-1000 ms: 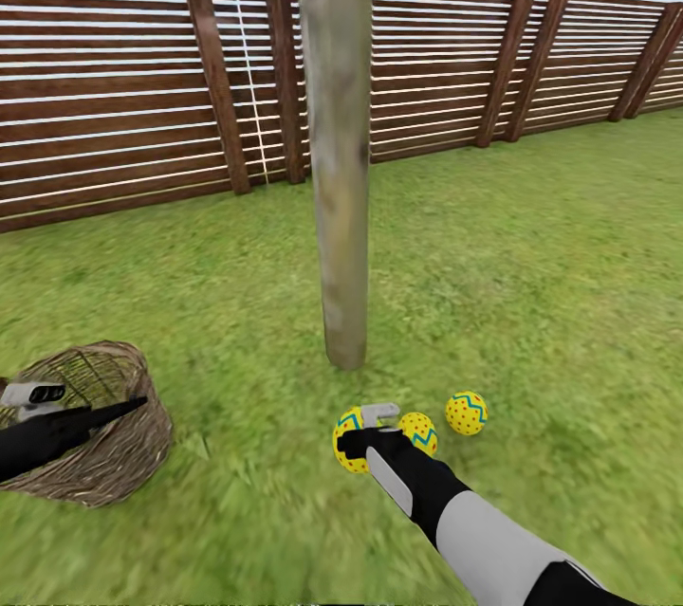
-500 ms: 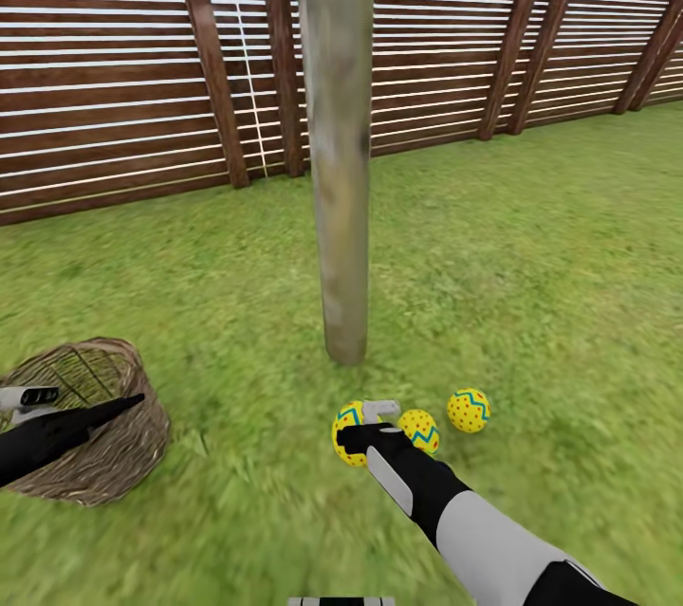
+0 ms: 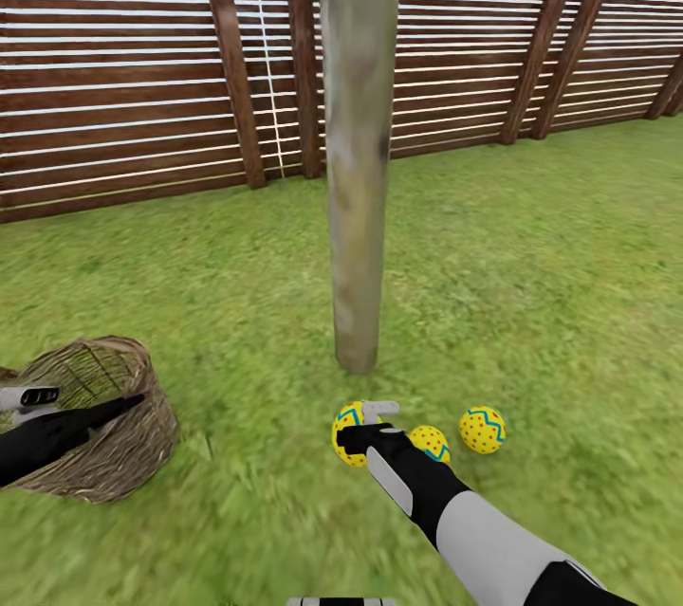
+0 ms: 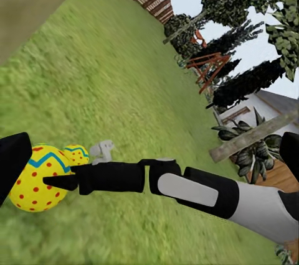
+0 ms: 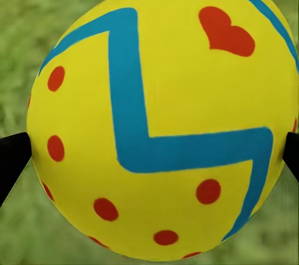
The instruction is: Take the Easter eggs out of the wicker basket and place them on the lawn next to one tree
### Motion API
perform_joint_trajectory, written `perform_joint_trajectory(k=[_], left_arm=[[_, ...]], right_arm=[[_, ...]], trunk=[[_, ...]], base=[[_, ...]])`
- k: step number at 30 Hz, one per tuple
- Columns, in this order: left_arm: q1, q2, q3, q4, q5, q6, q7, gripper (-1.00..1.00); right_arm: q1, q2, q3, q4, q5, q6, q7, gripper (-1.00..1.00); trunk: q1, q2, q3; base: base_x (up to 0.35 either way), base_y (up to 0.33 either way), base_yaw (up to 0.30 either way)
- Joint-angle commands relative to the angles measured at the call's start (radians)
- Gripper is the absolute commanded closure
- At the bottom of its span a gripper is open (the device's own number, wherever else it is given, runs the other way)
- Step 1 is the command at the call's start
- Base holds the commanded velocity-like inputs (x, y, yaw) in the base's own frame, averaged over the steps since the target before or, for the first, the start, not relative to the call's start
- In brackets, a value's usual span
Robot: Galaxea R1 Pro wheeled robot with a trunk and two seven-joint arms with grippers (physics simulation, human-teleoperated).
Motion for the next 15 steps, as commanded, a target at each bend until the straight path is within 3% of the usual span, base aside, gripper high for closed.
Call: perform_joint_trajectory(k=[1, 15], left_arm=[[0.0, 0.0, 0.0, 0.0, -0.002, 0.011, -0.004, -1.0], [0.0, 0.0, 0.001, 0.001, -0.002, 0.011, -0.004, -1.0]], right_arm=[[-0.001, 0.0, 0.004, -0.001, -0.008, 0.003, -0.008, 1.0], [-0.001, 0.0, 0.005, -0.002, -0.008, 0.003, -0.008, 1.0]], trunk=[[0.004, -0.007, -0.004], [0.057, -0.105, -0.058]], base=[[0.001, 0.0, 0.107], [0.0, 0.0, 0.01]])
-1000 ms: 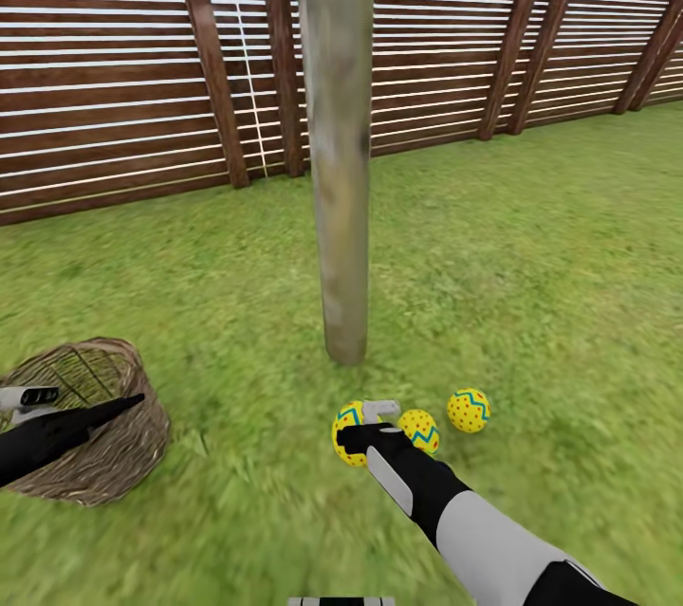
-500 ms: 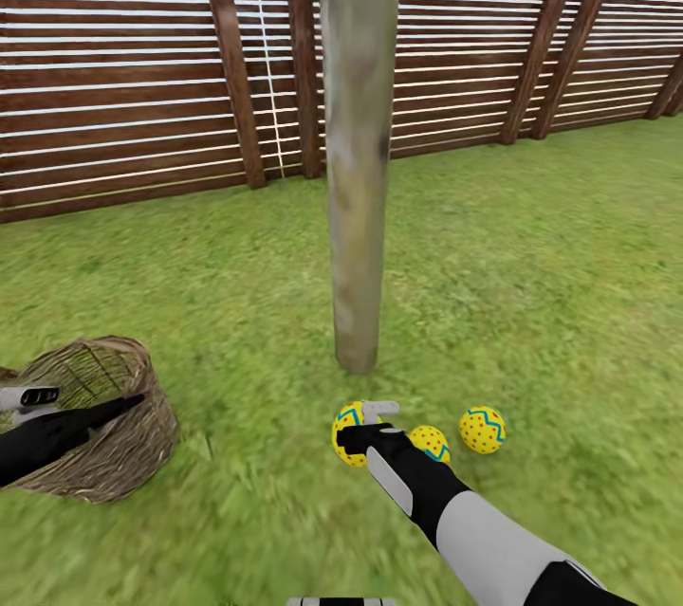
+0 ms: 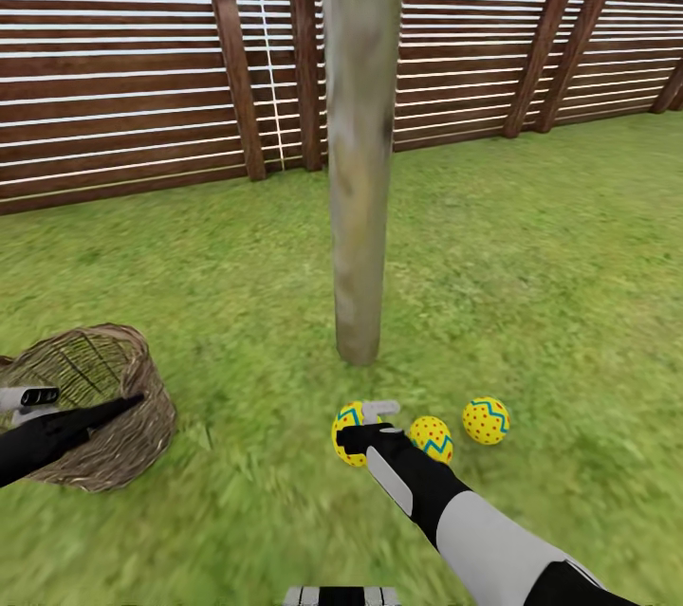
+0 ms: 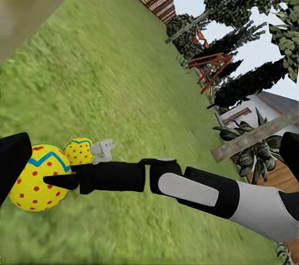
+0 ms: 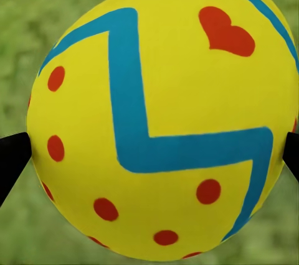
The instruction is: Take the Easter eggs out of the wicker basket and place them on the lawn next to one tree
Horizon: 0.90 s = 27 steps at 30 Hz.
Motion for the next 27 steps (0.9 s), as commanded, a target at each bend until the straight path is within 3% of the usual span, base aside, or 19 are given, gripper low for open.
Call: perform_joint_trajectory(k=[1, 9, 21, 27], left_arm=[[0.0, 0.0, 0.0, 0.0, -0.001, 0.01, -0.004, -1.0], [0.0, 0.0, 0.0, 0.0, -0.002, 0.01, -0.004, -1.0], [0.0, 0.001, 0.0, 0.0, -0.003, 0.009, -0.004, -1.0], [0.0, 0.001, 0.013, 0.001, -0.002, 0.009, -0.004, -1.0]], right_arm=[[-0.001, 0.0, 0.004, -0.001, -0.007, 0.003, -0.008, 1.0], [-0.001, 0.0, 0.003, -0.001, -0.006, -0.019, -0.008, 1.0], [-0.001, 0.0, 0.003, -0.001, -0.006, -0.043, -0.01, 1.0], [-0.001, 0.0, 0.003, -0.001, -0.007, -0.043, -0.009, 1.0]], trunk=[[0.004, -0.008, -0.006], [0.034, -0.064, -0.044], [0.04, -0.067, -0.109], [0.04, -0.067, -0.119]], base=[[0.0, 0.0, 0.0], [0.0, 0.0, 0.051], [0.0, 0.0, 0.092], [0.0, 0.0, 0.093]])
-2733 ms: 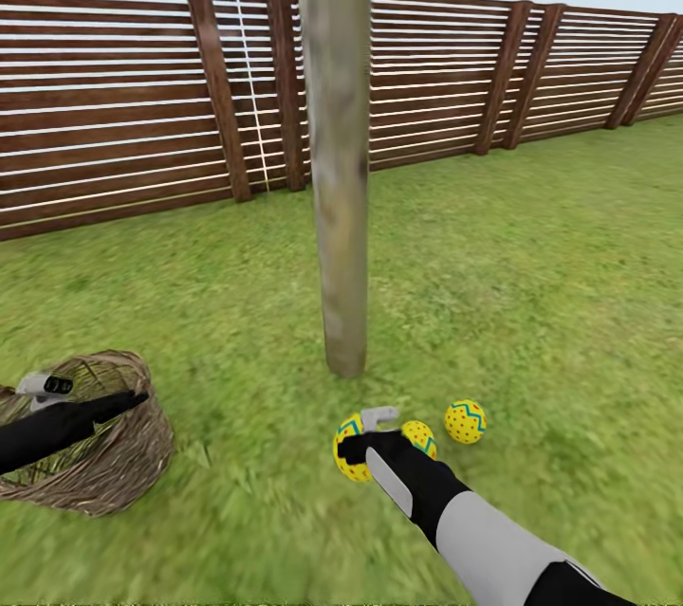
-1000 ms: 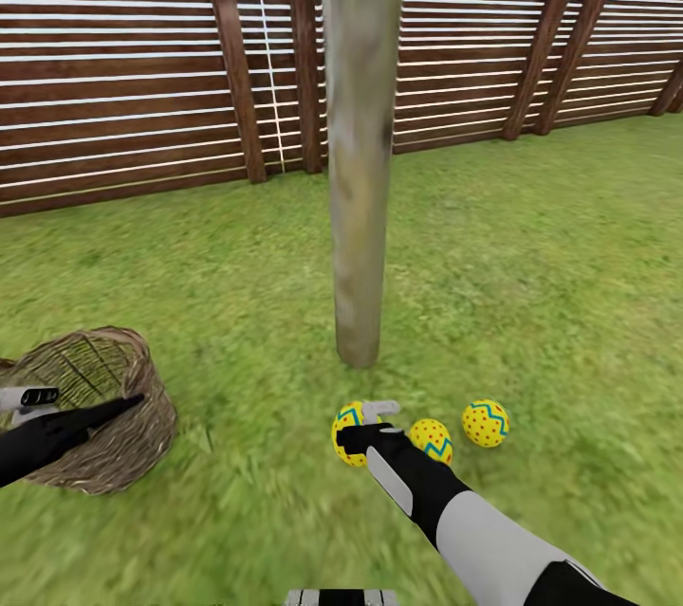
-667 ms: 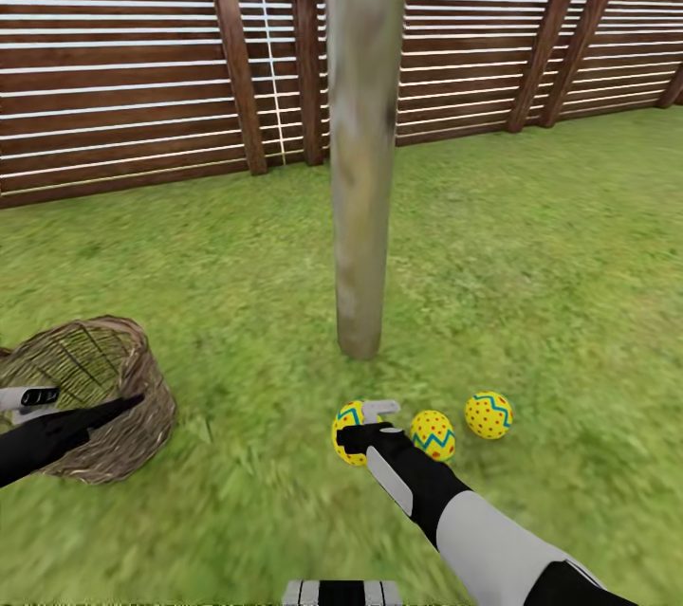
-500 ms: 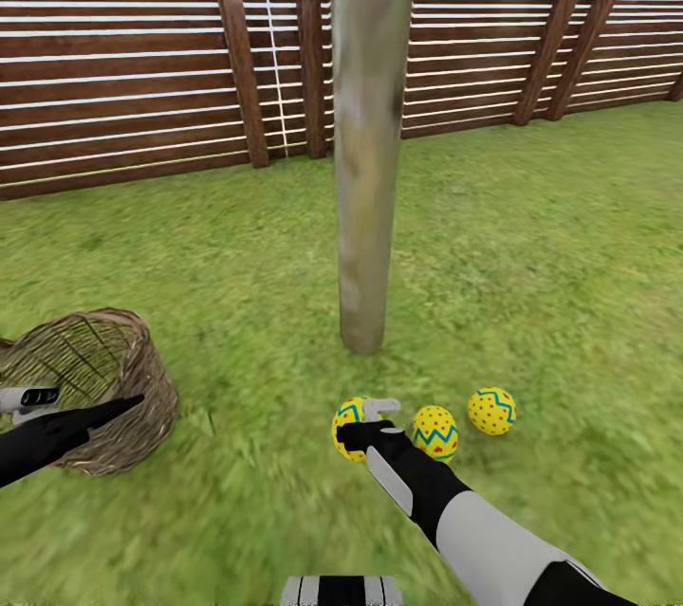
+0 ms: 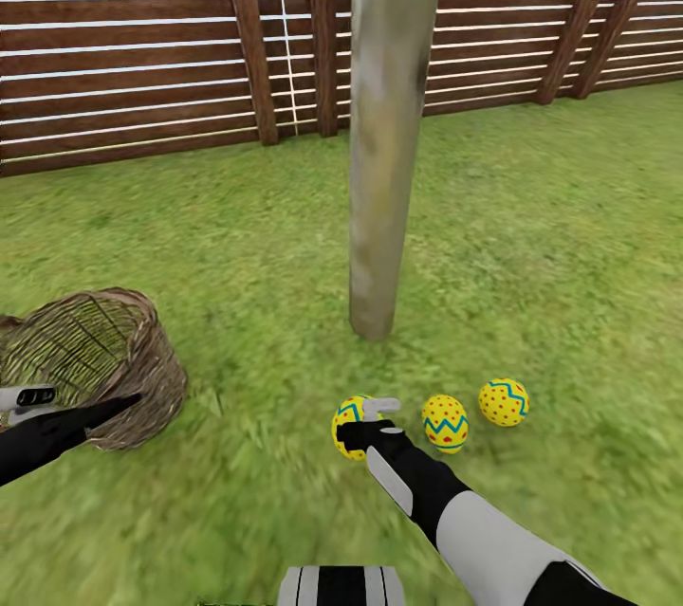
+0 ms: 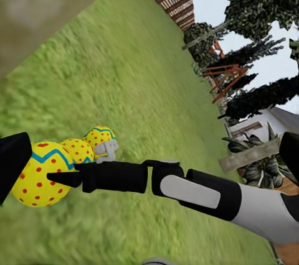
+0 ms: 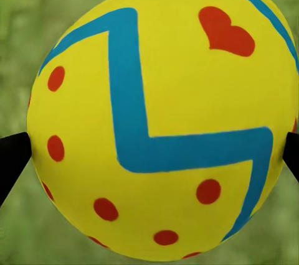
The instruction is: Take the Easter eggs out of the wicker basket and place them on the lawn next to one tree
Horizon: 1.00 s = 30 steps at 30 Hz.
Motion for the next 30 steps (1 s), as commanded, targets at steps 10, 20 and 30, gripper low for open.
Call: perform_joint_trajectory(k=[10, 20, 30], left_arm=[[0.0, 0.0, 0.011, 0.0, -0.005, 0.01, -0.004, -1.0], [0.0, -0.001, 0.029, 0.0, -0.001, 0.014, -0.004, -1.0], [0.0, -0.002, 0.029, 0.0, -0.001, 0.013, -0.004, -1.0]], right_arm=[[-0.001, 0.0, 0.003, -0.002, -0.007, 0.003, -0.007, 1.0], [-0.001, 0.0, 0.003, 0.004, -0.007, 0.01, -0.045, 1.0], [-0.001, 0.0, 0.004, 0.007, 0.004, 0.002, -0.057, 1.0]], trunk=[[0.0, 0.0, -0.011], [0.001, -0.001, -0.019], [0.005, -0.003, -0.058]], base=[[0.195, -0.171, 0.064], [0.019, -0.019, 0.001], [0.0, 0.0, 0.0]])
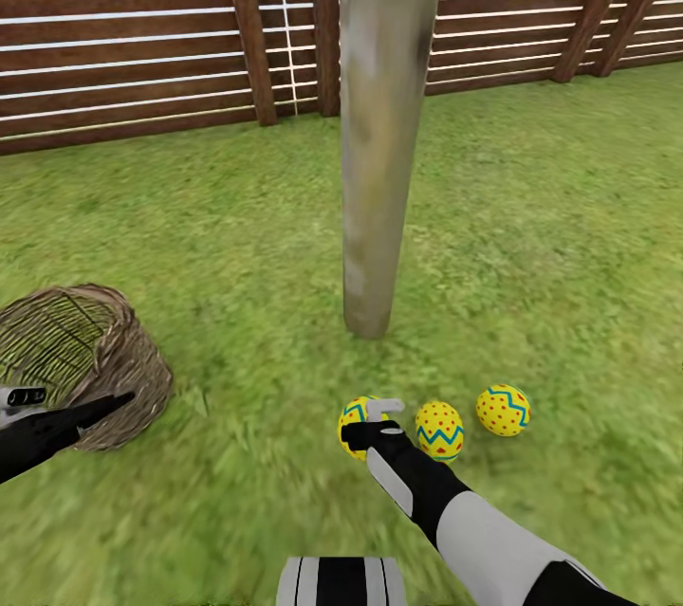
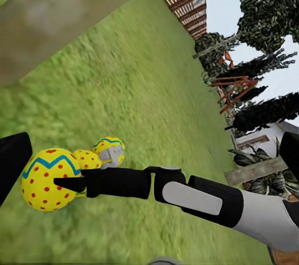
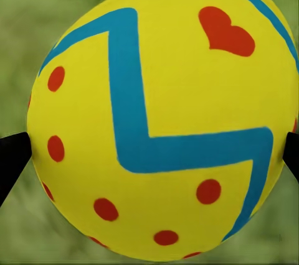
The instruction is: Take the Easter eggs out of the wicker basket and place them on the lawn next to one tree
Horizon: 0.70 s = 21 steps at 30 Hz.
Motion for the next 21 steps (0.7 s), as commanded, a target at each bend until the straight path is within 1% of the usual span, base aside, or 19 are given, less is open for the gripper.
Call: perform_joint_trajectory(k=[1, 18, 21], left_arm=[[0.0, 0.0, 0.0, 0.0, -0.001, 0.011, -0.004, -1.0], [0.0, 0.0, 0.0, 0.0, -0.001, 0.009, -0.004, -1.0], [0.0, 0.0, 0.0, 0.0, -0.001, 0.01, -0.004, -1.0]], right_arm=[[-0.001, 0.0, 0.005, -0.001, -0.005, 0.003, -0.008, 1.0], [-0.001, 0.0, 0.005, -0.001, -0.003, 0.002, -0.008, 1.0], [-0.001, 0.0, 0.005, -0.001, -0.004, -0.02, -0.008, 1.0]], trunk=[[0.0, -0.001, -0.005], [0.008, -0.005, -0.07], [0.008, -0.005, -0.07]], base=[[0.0, 0.0, 0.0], [0.0, 0.0, 0.0], [0.0, 0.0, 0.0]])
